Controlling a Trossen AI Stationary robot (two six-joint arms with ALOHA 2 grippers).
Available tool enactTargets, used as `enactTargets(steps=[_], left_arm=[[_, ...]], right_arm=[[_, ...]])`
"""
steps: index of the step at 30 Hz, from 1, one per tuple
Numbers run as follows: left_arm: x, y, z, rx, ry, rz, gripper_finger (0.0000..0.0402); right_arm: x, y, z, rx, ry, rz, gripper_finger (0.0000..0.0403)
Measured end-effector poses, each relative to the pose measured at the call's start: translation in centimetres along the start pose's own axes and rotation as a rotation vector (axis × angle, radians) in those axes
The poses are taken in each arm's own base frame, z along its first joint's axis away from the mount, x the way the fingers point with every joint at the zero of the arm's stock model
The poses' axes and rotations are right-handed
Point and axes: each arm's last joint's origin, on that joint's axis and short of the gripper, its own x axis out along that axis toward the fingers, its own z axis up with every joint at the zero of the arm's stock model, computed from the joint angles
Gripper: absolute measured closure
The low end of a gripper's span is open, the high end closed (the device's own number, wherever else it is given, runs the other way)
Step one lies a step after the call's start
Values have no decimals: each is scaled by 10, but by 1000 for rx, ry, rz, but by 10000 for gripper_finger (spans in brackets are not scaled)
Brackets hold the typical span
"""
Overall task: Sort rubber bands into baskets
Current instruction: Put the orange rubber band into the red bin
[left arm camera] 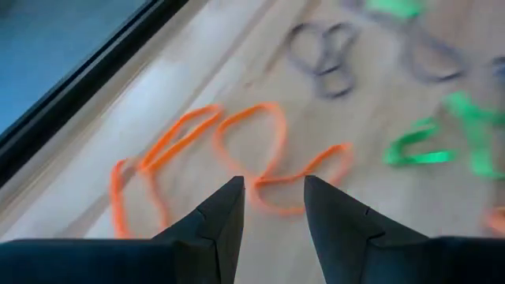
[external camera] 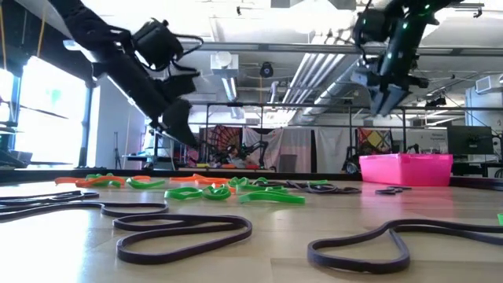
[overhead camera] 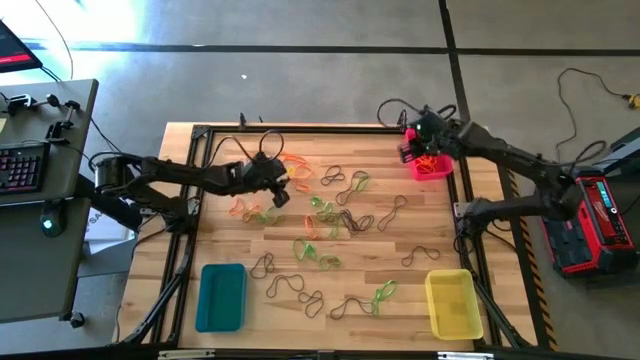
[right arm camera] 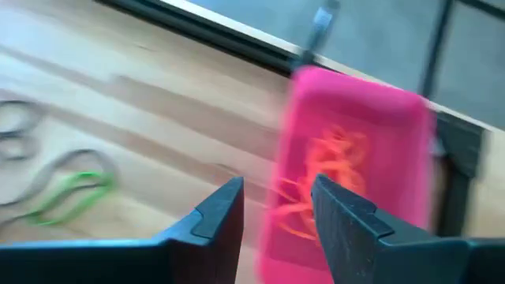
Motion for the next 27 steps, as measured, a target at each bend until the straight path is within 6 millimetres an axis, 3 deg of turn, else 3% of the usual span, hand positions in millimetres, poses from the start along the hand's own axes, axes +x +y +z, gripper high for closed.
enactTargets(steps=[5, 14, 19, 27], left_arm=[[6, 20, -1, -35, 37, 31, 274], [21, 44, 14, -30, -4, -86, 250], [38, 54, 32, -25, 69, -81, 250], [65, 58, 50, 180, 253, -115, 250]], right_arm=[[-5, 28, -17, -39, -91, 127, 265], [6, 72, -50, -68, -256, 367, 265], [7, 83, -66, -77, -307, 414, 265], [1, 91, -74, -109, -335, 423, 265]])
